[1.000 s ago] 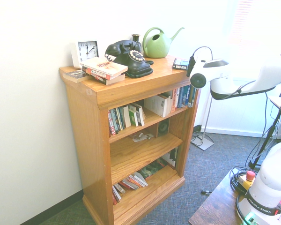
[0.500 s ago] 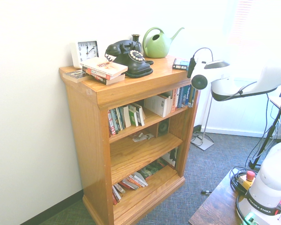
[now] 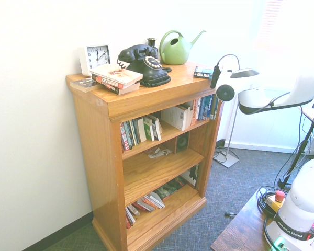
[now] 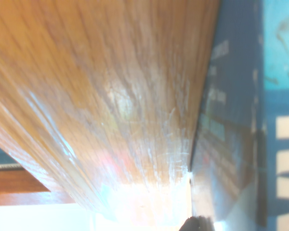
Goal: Shelf the books
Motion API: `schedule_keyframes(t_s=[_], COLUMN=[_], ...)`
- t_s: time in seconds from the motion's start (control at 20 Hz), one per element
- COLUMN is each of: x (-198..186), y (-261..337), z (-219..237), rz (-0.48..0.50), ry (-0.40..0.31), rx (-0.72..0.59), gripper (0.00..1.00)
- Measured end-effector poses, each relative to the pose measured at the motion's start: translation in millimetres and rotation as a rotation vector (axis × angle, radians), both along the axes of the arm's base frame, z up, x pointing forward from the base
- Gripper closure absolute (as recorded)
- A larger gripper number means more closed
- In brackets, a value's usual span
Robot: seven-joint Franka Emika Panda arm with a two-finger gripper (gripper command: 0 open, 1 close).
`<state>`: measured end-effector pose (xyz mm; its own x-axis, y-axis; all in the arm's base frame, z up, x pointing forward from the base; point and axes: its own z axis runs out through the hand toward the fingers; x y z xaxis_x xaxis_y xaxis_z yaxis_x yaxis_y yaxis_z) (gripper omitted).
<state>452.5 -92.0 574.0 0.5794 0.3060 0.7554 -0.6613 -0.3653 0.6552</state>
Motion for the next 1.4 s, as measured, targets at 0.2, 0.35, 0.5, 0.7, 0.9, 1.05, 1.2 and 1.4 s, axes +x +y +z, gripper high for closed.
schedule_keyframes(t_s=[0.2,0.35,0.5,0.7,0.9,1.05,1.2,1.4], x=[-7.3,-28.4,-63.4,-115.1,-157.9,-176.4,-182.9,-177.0], y=[-3.2,-3.8,1.8,30.2,68.1,81.1,91.7,90.8], z=[8.4,34.7,74.0,99.7,80.6,49.6,9.9,-35.6], rz=[-0.019,-0.061,-0.09,-0.113,-0.117,-0.113,-0.112,-0.119], ry=[-0.042,-0.104,-0.158,-0.177,-0.139,-0.072,0.047,0.154], rx=[0.06,0.201,0.375,0.645,0.913,1.105,1.272,1.377], gripper=[1.0,1.0,1.0,1.0,1.0,1.0,1.0,1.0])
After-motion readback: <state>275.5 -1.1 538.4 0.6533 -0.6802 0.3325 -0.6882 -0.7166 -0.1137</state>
